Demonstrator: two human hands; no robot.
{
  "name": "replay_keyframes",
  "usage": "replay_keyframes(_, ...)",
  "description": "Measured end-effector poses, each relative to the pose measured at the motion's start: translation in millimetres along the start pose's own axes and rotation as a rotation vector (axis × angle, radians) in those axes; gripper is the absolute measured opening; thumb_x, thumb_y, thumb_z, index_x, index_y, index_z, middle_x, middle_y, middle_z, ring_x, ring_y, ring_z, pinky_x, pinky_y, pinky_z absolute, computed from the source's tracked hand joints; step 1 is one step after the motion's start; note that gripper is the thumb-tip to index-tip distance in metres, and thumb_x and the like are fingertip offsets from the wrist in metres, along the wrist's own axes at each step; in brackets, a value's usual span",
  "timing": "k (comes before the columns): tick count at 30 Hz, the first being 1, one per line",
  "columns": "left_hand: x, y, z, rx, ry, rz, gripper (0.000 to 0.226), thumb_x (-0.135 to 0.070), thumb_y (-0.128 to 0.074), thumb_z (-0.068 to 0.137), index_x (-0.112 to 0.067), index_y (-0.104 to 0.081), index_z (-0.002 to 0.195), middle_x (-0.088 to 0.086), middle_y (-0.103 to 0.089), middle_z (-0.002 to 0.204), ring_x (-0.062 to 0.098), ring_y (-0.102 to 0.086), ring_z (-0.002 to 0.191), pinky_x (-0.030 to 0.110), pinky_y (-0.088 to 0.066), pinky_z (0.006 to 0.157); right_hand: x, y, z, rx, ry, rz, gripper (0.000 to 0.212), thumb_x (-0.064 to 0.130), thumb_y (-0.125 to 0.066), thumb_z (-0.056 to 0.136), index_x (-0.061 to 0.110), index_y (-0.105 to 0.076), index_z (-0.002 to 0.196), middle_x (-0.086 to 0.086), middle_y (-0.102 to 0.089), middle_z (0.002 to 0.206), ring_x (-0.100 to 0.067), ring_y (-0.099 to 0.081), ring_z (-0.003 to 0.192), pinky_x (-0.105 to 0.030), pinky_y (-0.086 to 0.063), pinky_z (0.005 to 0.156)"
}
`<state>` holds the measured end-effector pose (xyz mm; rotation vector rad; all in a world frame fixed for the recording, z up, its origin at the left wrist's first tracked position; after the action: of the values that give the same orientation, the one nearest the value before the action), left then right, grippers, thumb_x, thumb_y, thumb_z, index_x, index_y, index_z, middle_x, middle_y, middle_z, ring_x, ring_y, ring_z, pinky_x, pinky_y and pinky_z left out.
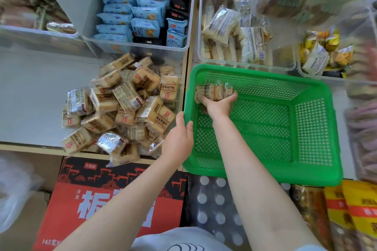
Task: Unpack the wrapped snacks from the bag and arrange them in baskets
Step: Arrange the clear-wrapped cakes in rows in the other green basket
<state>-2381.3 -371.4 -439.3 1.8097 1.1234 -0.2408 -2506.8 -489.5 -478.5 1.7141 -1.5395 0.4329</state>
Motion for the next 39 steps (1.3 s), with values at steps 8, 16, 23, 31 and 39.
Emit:
replay_keyframes(8,4.3,3.9,3.9,0.0,-0.001,-0.01,0.051,-0.039,-0.029,0.108,-0.017,-0.02,0.153,0.013,-0.069,0.098,0.033,-0.066,0.081,0.042,-0.054,0.067,-1.4,14.3,-3.7,0.024,0.001,-0.057,0.124,0.042,-0.087,0.074,0.033,0.004,0.157,-0.011,-0.023,0.163,-0.033,-0.056,0.127,-0.039,-0.05,0.102)
replay_keyframes(16,13.3,50.6,-15.0,-0.168,-0.117,-0.06,0.037,-0.038,-0.041,0.105,-0.022,-0.046,0.138,-0.001,-0.066,0.097,0.015,-0.061,0.078,0.034,-0.044,0.061,17.9,42.7,-59.2,-0.113,0.151,-0.084,0.101,0.035,-0.078,0.085,0.029,-0.006,0.156,-0.013,-0.053,0.133,-0.029,-0.073,0.081,-0.037,-0.06,0.066)
replay_keyframes(23,144.4,107.9,-43.5,-0.477,0.118,0.139,0.051,-0.03,-0.059,0.095,-0.017,-0.048,0.143,0.013,-0.038,0.152,0.034,-0.032,0.14,0.051,-0.032,0.112,35.4,-64.5,-160.7,0.21,0.713,-0.411,0.028,0.022,-0.069,0.091,0.017,-0.059,0.117,-0.003,-0.06,0.1,-0.017,-0.058,0.089,-0.029,-0.05,0.081)
replay_keyframes(31,187.2,99.8,-41.2,-0.193,0.144,-0.159,0.063,-0.052,-0.048,0.1,-0.029,-0.03,0.156,-0.001,-0.013,0.166,0.02,-0.01,0.153,0.045,-0.02,0.122,-0.8,-132.8,-125.7,0.214,0.615,-1.042,0.075,0.039,-0.072,0.088,0.035,-0.03,0.15,-0.017,-0.021,0.16,-0.032,-0.018,0.149,-0.053,-0.021,0.117)
replay_keyframes(39,201.1,108.2,-40.5,-0.223,0.168,-0.212,0.059,-0.037,-0.069,0.092,-0.032,-0.045,0.146,0.004,-0.026,0.16,0.025,-0.024,0.147,0.043,-0.031,0.116,21.3,-132.0,-131.8,0.182,0.682,-0.882,0.05,0.031,-0.078,0.081,0.026,-0.052,0.123,-0.008,-0.042,0.131,-0.029,-0.043,0.124,-0.043,-0.035,0.107)
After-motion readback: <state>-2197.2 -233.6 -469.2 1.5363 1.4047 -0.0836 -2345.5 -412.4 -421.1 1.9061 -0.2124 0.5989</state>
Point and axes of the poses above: each hand's wrist, its own z-axis towards the middle knuckle, its own y-axis out of the back of the hand, x = y × z, the point moved 7 cm from there along z, towards the middle knuckle
